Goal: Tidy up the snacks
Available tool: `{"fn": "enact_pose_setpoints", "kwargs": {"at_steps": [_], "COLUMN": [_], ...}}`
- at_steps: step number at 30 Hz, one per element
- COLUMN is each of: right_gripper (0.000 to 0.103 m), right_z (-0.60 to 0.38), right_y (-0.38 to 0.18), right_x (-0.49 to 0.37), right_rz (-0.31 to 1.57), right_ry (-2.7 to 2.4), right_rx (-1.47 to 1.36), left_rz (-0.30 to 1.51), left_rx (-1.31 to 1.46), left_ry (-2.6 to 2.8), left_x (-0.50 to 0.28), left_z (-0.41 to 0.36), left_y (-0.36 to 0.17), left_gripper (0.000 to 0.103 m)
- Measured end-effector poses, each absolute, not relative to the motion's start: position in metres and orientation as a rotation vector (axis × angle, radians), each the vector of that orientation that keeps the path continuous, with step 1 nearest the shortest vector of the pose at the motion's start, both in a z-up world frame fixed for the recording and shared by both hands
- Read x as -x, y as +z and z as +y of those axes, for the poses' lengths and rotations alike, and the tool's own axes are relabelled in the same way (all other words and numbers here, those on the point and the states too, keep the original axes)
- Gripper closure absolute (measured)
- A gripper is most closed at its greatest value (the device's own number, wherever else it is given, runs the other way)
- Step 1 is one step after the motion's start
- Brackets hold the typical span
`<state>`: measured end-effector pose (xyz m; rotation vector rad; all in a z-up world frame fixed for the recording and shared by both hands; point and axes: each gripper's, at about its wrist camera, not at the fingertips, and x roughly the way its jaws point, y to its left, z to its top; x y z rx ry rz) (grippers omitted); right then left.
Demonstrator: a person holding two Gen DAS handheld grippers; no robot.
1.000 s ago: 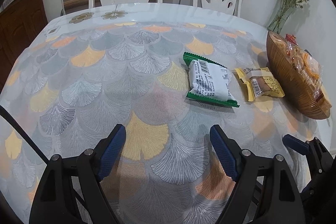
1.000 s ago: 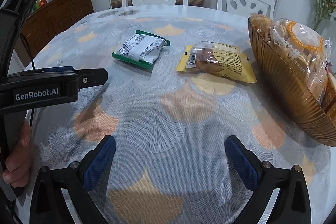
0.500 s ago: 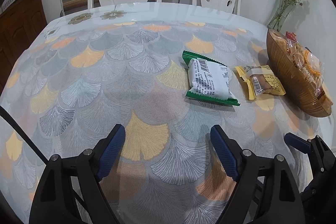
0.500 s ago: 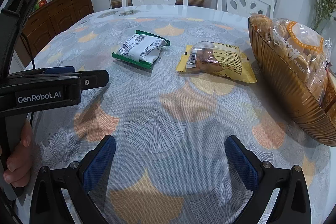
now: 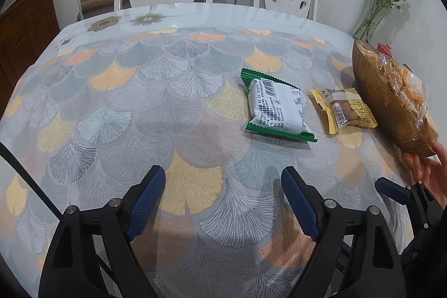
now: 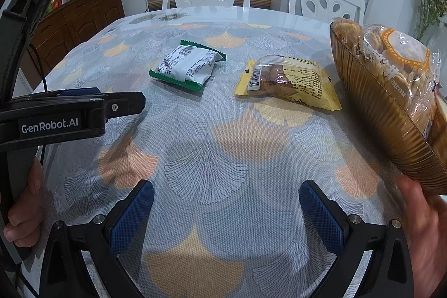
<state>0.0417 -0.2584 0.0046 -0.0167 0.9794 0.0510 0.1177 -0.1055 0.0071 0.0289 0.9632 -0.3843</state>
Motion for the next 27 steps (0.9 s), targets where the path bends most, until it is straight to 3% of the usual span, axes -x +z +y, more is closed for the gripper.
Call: {"fn": "enact_pose_setpoints", "kwargs": {"at_steps": [14,22,27], "right_gripper": [0.0,0.0,0.0], "right_z": [-0.259,-0.259,-0.259], "right_y": [0.004,0.004,0.005], "right_x": [-0.042,-0.042,-0.041], "right_rz": [0.979,0.979,0.98], "right_ry": [0.051,0.051,0.05], "right_rx": [0.017,0.017,0.018], "left_rz": [0.973,1.062,1.038], "left_rx": [-0.055,0.133,0.02], "left_ry": [-0.379,-0.505,-0.528], "left_x": [-0.119,-0.14,-0.148], "left_z": [-0.11,-0.108,-0.141], "left_y": [0.007,0.02,0.029], "left_gripper": [0.017,0.017,0.017]}}
